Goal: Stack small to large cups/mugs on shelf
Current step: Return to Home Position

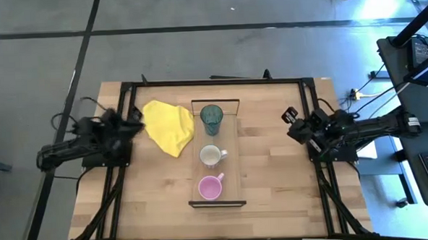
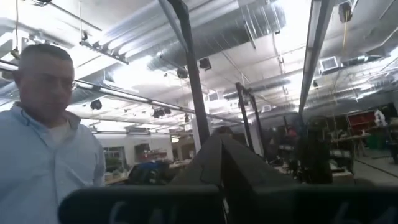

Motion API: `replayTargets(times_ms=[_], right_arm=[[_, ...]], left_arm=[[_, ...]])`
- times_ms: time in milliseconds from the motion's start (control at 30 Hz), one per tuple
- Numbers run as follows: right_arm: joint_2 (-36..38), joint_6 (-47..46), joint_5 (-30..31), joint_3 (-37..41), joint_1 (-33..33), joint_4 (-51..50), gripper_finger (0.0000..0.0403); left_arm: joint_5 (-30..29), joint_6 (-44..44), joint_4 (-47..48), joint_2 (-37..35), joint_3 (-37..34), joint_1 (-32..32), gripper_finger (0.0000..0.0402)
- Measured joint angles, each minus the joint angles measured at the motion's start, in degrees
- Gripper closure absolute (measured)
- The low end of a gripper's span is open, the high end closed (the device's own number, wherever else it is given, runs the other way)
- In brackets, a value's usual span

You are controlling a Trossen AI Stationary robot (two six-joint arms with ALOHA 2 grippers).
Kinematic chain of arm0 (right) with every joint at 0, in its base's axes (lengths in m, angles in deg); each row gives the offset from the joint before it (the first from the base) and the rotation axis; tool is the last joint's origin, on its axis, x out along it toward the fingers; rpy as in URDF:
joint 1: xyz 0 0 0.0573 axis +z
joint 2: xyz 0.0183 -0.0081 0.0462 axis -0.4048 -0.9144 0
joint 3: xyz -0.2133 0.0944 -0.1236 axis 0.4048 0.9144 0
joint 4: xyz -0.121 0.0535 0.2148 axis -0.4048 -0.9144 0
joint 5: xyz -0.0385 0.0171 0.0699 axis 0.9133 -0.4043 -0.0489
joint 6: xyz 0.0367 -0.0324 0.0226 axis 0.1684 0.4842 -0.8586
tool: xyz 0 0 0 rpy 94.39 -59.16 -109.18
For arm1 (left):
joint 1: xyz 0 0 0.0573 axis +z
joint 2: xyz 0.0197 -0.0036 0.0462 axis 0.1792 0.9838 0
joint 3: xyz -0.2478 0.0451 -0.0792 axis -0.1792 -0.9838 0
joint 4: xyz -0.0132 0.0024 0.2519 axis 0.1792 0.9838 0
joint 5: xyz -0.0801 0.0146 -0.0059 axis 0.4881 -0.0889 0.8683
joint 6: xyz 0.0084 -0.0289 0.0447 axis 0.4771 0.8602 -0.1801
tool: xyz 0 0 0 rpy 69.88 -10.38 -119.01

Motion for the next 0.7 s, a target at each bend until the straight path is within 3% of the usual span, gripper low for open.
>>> replayTargets(times_ms=[200, 367, 567, 700], right_arm=[[1.49, 0.19, 3.00, 7.96, -0.07, 6.54, 0.0395], [2.35, 3.81, 2.74, 8.04, -0.61, 3.81, 0.0395], [2.32, 11.92, -6.77, 8.04, -1.20, -2.39, 0.0395], [2.29, 11.90, -8.32, 8.04, -1.25, -10.61, 0.0395]], left_arm=[[0.31, 3.99, -1.55, 0.03, -6.55, -0.12, 0.0346], [0.10, 5.25, 6.64, 0.06, -7.23, -0.07, 0.0346], [-0.15, 7.36, 22.73, 0.07, -7.30, -0.05, 0.0347], [4.84, 1.95, 25.74, 0.29, -6.50, -0.07, 0.0346]])
